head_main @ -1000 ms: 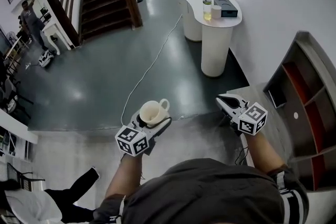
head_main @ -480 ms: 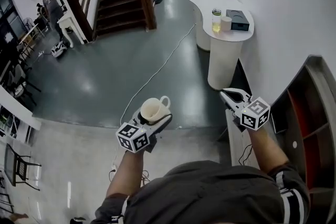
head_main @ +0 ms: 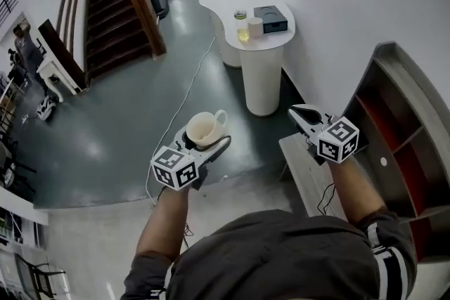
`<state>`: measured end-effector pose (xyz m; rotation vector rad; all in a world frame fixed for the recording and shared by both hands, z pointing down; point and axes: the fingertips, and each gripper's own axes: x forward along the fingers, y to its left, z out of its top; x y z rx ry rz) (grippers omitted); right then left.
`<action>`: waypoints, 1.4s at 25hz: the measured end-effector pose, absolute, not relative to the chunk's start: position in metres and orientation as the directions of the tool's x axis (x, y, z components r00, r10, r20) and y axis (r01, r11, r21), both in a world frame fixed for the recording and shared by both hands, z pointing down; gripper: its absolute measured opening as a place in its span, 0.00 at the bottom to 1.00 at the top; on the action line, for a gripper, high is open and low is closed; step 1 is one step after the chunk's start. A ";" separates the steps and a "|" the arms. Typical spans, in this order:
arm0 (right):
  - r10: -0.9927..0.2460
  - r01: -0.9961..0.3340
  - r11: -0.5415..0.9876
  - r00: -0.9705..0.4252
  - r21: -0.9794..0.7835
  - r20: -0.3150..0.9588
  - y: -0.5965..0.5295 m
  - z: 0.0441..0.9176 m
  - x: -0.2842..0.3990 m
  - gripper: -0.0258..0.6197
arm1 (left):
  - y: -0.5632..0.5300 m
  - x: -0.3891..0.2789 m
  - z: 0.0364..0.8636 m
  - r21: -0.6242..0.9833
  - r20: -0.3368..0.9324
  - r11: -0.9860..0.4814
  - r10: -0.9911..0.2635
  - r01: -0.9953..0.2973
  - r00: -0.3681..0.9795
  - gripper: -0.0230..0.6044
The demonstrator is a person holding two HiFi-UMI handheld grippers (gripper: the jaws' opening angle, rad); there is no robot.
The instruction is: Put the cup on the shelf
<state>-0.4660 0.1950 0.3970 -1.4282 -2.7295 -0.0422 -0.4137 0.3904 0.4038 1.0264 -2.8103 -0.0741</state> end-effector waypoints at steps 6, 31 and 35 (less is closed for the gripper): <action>0.624 0.627 0.779 -0.779 0.031 0.067 0.062 0.382 -0.444 0.03 | 0.249 -0.455 0.372 0.043 0.097 0.526 -0.849 -0.850 -0.520 0.72; -0.484 -0.481 0.870 -0.875 0.109 0.003 -0.359 0.322 -0.022 0.03 | -0.337 -0.152 0.263 -0.104 0.105 -0.650 -0.760 -0.752 0.642 0.72; -0.588 -0.586 0.803 -0.809 0.109 -0.010 -0.381 0.318 0.044 0.03 | -0.378 -0.075 0.255 -0.104 0.133 -0.736 -0.677 -0.669 0.724 0.72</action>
